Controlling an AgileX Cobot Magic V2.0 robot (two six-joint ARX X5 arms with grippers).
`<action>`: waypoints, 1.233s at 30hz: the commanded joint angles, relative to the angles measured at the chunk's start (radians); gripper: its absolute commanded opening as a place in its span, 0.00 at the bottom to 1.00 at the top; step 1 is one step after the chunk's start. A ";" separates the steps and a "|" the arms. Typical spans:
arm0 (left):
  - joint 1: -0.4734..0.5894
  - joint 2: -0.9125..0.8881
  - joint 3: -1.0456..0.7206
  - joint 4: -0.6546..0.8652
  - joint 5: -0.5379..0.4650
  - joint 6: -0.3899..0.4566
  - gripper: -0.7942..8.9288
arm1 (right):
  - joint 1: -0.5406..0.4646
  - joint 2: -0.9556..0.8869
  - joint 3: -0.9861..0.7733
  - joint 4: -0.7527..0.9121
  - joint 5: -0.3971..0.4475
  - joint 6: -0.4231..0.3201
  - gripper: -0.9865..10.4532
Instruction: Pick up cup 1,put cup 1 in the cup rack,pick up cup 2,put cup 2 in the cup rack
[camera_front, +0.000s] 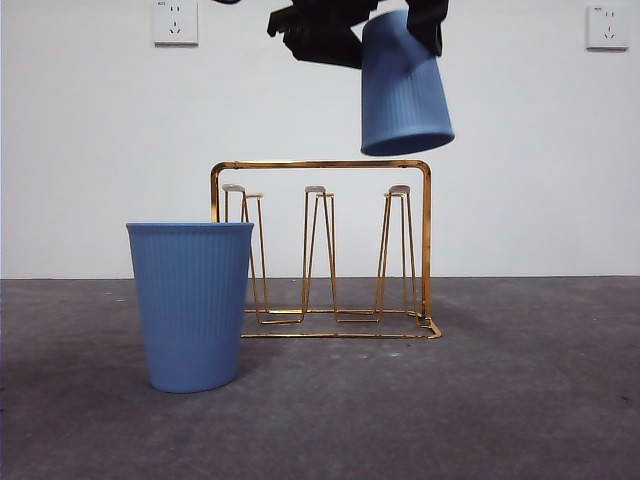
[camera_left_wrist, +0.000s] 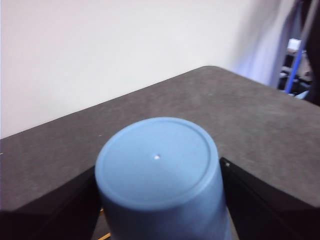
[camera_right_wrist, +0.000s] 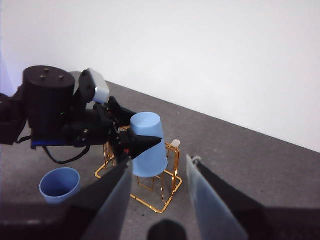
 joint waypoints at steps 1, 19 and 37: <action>0.001 0.012 0.006 0.002 -0.032 0.011 0.08 | 0.000 -0.003 -0.005 0.004 0.001 -0.003 0.25; -0.002 0.119 0.007 0.045 -0.082 0.002 0.08 | 0.000 -0.002 -0.005 0.001 0.000 -0.003 0.25; -0.002 0.223 0.007 0.059 -0.085 -0.031 0.08 | 0.000 -0.002 -0.005 0.002 0.000 -0.003 0.25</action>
